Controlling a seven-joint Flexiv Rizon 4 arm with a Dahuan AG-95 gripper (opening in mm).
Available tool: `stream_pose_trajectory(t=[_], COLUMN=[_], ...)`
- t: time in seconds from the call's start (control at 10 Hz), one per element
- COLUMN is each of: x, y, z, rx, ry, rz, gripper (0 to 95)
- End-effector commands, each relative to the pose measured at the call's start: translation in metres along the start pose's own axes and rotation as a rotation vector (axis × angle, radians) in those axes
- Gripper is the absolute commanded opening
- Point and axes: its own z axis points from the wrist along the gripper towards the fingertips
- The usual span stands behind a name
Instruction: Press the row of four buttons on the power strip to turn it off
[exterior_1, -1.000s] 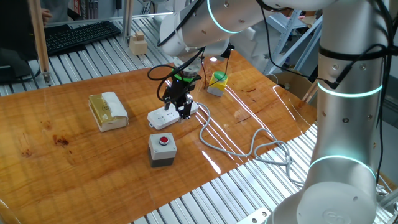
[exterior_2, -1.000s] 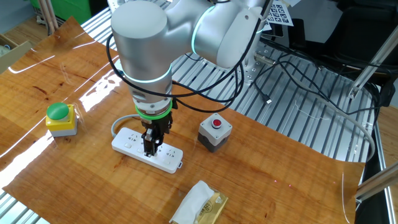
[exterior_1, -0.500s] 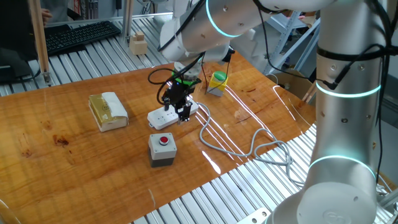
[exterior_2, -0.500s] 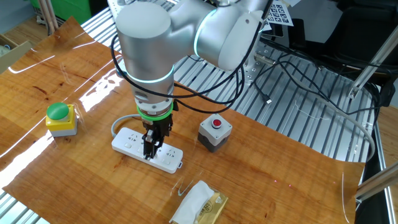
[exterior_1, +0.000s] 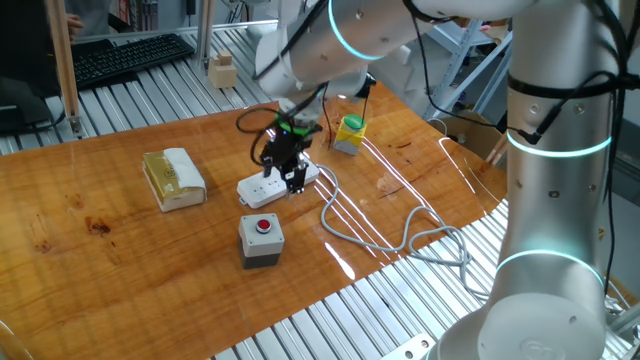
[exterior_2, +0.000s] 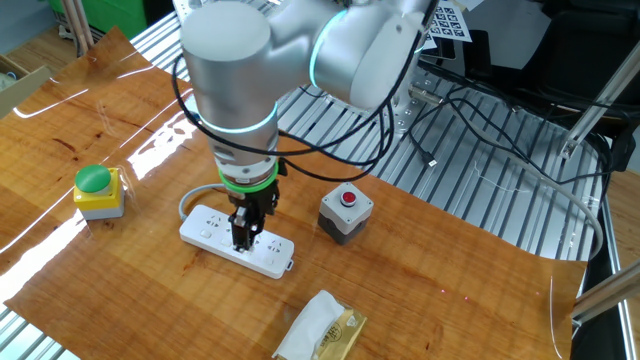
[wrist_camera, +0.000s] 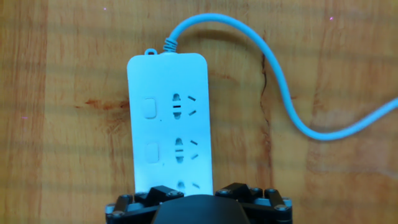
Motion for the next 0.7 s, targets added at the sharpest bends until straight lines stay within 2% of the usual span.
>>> stream_pose_trajectory(t=[0.1, 0.4, 0.7], x=[0.006, 0.022, 0.031], y=[-0.001, -0.005, -0.006], z=[-0.001, -0.004, -0.002], rx=[0.004, -0.002, -0.014], ry=[-0.002, 0.007, 0.01], rz=[0.018, 0.053, 0.051], gripper=[76.0, 76.0, 76.0])
